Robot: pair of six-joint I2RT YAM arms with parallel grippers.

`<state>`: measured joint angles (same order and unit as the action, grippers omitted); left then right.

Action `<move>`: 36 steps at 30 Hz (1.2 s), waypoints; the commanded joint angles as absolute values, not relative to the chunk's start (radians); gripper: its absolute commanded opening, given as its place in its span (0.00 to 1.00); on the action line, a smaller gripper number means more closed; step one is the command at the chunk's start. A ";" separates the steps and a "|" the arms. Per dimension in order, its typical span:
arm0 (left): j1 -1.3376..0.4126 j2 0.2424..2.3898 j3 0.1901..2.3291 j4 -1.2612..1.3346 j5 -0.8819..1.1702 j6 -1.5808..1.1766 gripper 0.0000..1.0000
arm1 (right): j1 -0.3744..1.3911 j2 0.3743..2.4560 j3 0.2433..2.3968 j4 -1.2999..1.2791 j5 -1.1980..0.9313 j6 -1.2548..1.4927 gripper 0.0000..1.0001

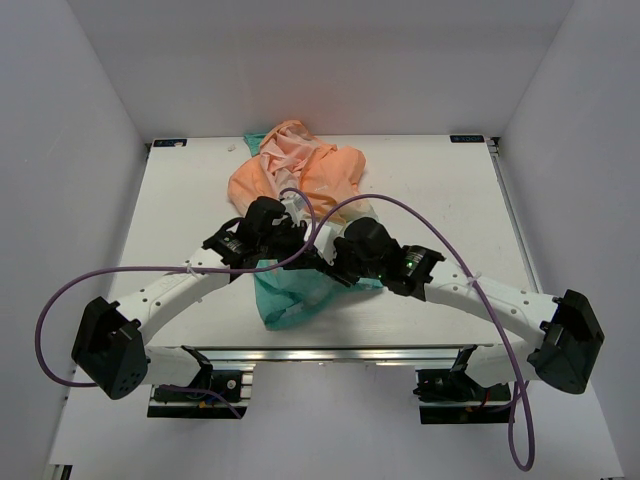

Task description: Zip up the jacket

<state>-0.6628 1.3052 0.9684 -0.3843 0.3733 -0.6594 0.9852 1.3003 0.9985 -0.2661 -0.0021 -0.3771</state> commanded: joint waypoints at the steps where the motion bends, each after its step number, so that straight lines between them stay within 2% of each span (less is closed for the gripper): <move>1: -0.664 1.273 0.969 -0.377 0.402 -0.644 0.00 | 0.991 1.275 1.012 -0.204 0.041 -0.379 0.40; 5: -0.663 1.267 0.963 -0.374 0.400 -0.644 0.00 | 0.991 1.287 1.023 -0.225 0.048 -0.379 0.31; 8: -0.664 1.272 0.962 -0.376 0.399 -0.643 0.00 | 0.991 1.282 1.025 -0.241 0.058 -0.382 0.28; 11: -0.664 1.270 0.960 -0.371 0.405 -0.635 0.00 | 0.991 1.270 1.022 -0.239 0.046 -0.390 0.17; 16: -0.664 1.275 0.959 -0.373 0.411 -0.615 0.00 | 0.991 1.267 1.022 -0.236 0.008 -0.391 0.14; 20: -0.664 1.273 0.953 -0.371 0.417 -0.603 0.00 | 0.989 1.272 1.028 -0.238 0.011 -0.387 0.00; 25: -0.664 1.264 0.951 -0.367 0.426 -0.595 0.00 | 0.989 1.281 1.019 -0.222 0.066 -0.370 0.00; 27: -0.664 1.264 0.957 -0.377 0.402 -0.600 0.00 | 0.991 1.279 1.023 -0.233 0.064 -0.368 0.09; 28: -0.664 1.267 0.959 -0.383 0.397 -0.600 0.00 | 0.991 1.272 1.020 -0.235 0.054 -0.368 0.19; 29: -0.664 1.269 0.960 -0.385 0.396 -0.604 0.00 | 0.991 1.264 1.017 -0.245 0.045 -0.368 0.24; 32: -0.664 1.272 0.963 -0.382 0.393 -0.612 0.00 | 0.989 1.236 0.996 -0.265 0.014 -0.382 0.38; 36: -0.664 1.272 0.968 -0.382 0.390 -0.614 0.00 | 0.991 1.238 0.997 -0.299 0.008 -0.394 0.41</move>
<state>-0.6632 1.3029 0.9562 -0.3882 0.4000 -0.6178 0.9886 1.2621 0.9985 -0.2871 0.0242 -0.3775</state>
